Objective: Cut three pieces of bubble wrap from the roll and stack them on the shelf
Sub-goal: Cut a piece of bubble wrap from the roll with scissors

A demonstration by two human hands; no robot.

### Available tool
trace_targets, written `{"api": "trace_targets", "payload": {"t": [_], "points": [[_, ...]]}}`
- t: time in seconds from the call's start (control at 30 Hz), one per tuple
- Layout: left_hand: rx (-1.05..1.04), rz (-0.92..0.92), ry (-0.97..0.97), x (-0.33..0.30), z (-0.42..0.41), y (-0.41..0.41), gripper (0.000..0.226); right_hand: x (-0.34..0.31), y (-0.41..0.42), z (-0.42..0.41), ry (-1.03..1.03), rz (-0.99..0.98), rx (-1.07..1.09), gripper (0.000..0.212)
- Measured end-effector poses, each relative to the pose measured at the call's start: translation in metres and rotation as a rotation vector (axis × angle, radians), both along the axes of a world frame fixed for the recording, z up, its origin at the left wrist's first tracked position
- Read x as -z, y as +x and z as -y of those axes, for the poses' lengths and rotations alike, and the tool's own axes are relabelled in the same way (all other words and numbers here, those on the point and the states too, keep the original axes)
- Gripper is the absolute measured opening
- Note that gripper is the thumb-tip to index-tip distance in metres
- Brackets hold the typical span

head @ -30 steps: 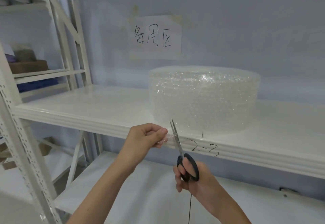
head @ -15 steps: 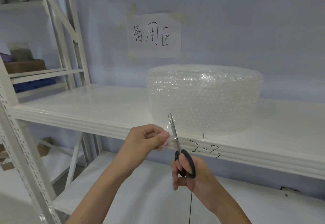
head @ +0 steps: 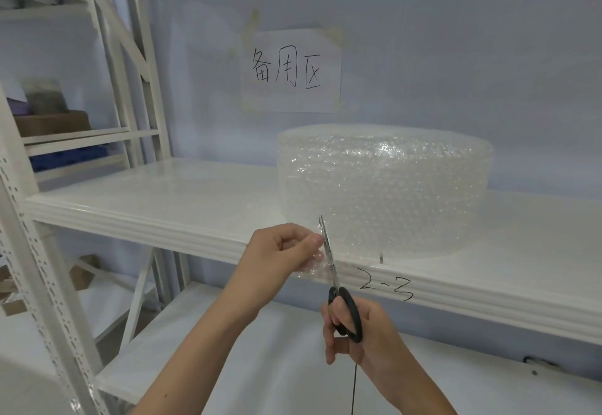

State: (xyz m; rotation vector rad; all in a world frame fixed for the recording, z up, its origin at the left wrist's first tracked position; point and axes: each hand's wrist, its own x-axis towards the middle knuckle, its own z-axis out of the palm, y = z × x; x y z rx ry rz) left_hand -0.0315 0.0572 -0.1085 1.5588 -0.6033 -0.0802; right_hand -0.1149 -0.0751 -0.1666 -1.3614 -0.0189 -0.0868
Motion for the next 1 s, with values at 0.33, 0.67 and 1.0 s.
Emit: {"api": "trace_targets", "payload": {"t": [0.33,0.67,1.0], "points": [[0.023,0.036,0.004,0.001,-0.003,-0.003,0.016,-0.012,0.0,0.0,-0.077,0.017,0.044,0.022],[0.011,0.008,-0.085,0.005,-0.001,-0.01,0.014,-0.001,-0.004,0.004,0.028,-0.004,-0.15,0.057],[0.071,0.059,-0.014,0.006,-0.003,-0.012,0.013,-0.025,-0.005,0.0,-0.1,0.063,-0.021,0.029]]}}
